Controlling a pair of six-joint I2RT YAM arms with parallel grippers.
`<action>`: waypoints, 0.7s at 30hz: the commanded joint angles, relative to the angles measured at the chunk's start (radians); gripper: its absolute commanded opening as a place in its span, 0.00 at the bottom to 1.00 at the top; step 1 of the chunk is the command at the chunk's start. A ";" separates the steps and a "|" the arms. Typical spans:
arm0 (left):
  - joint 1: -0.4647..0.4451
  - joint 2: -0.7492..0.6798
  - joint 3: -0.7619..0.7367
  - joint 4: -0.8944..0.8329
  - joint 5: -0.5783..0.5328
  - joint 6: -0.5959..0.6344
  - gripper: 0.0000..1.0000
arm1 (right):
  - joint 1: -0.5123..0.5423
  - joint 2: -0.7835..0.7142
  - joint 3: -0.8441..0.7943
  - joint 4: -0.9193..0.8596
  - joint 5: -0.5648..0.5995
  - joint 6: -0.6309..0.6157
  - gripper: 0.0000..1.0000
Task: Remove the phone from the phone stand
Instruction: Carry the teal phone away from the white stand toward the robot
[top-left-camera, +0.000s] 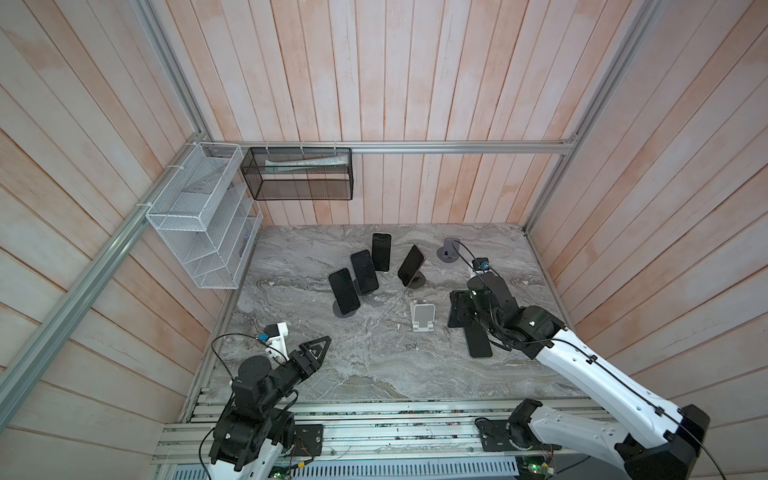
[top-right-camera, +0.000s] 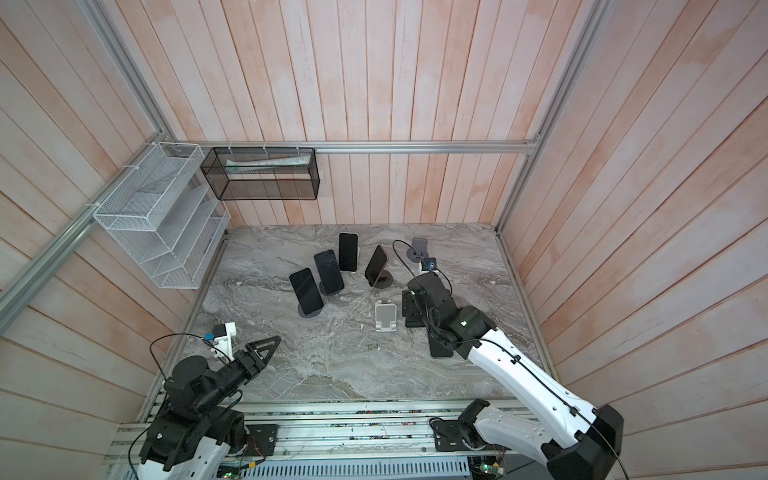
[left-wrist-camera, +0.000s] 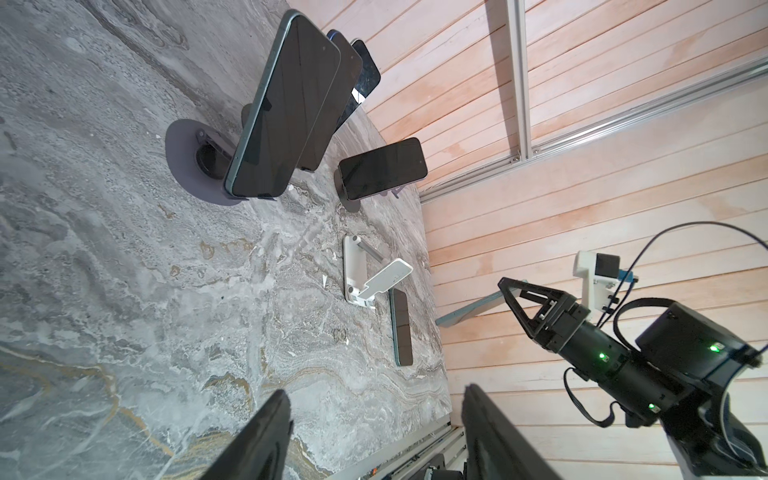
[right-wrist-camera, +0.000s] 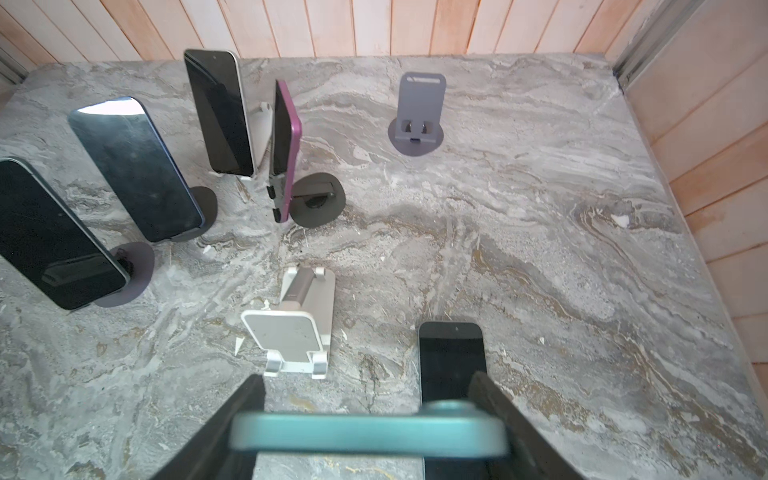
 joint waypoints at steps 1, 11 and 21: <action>-0.003 -0.009 0.011 -0.023 -0.018 -0.008 0.68 | -0.044 -0.035 -0.050 -0.012 -0.100 0.013 0.63; -0.003 -0.003 -0.045 0.031 -0.001 -0.026 0.68 | -0.059 0.011 -0.145 0.038 -0.167 0.011 0.63; -0.003 0.113 -0.126 0.236 0.020 -0.048 0.66 | -0.080 0.049 -0.197 0.122 -0.204 0.041 0.62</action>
